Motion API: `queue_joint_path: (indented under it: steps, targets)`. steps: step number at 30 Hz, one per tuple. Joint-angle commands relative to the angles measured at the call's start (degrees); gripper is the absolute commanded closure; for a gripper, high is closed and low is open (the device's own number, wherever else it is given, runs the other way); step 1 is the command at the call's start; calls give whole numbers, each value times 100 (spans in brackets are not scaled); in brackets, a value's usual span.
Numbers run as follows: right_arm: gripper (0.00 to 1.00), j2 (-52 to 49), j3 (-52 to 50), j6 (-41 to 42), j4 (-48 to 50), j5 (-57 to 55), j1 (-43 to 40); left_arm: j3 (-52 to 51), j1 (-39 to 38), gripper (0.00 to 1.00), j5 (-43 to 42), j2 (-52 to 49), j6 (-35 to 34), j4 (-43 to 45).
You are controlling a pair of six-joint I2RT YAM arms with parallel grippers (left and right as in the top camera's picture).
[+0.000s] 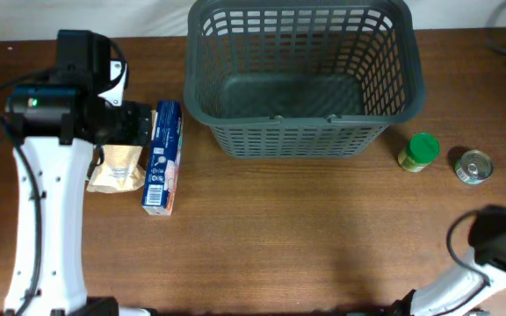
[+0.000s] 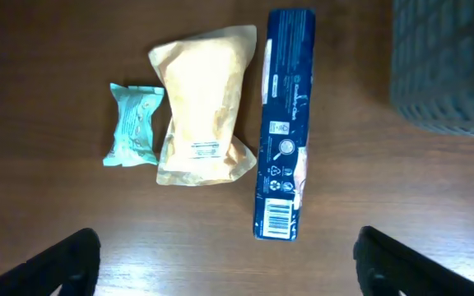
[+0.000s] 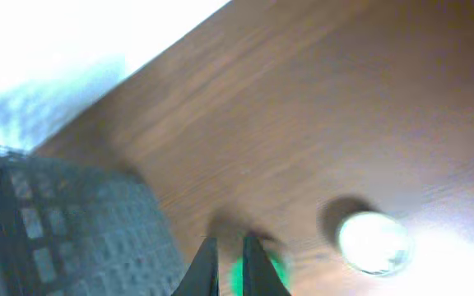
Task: Pack container
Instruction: 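Move the left gripper to the blue cracker box and grasp it, then lift the blue box with the left gripper and drop it into the basket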
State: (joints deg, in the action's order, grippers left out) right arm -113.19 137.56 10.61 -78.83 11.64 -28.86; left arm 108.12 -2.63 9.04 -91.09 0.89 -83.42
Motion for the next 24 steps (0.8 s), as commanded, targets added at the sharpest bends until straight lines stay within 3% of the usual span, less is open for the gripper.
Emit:
queue_joint_path:
  steps: [1,3,4,6,10,22,24]
  targets:
    - [96,811,37,42,-155,-413,-540,42,203,2,-94,-455,70,-17]
    - [30,940,37,42,-286,-291,-756,42,345,0,-728,-852,409,-22]
    - [1,946,37,39,-302,-289,-780,42,372,0,-957,-955,529,-22]
    - [1,949,35,39,-304,-293,-833,42,400,0,-1384,-1263,859,-26]
    - [1,863,35,39,-304,-291,-828,42,387,0,-1416,-2052,1545,15]
    - [1,846,35,39,-304,-291,-828,42,286,0,-1224,-4131,1202,234]
    - [1,846,35,39,-304,-291,-828,42,225,8,-1224,-4411,1196,308]
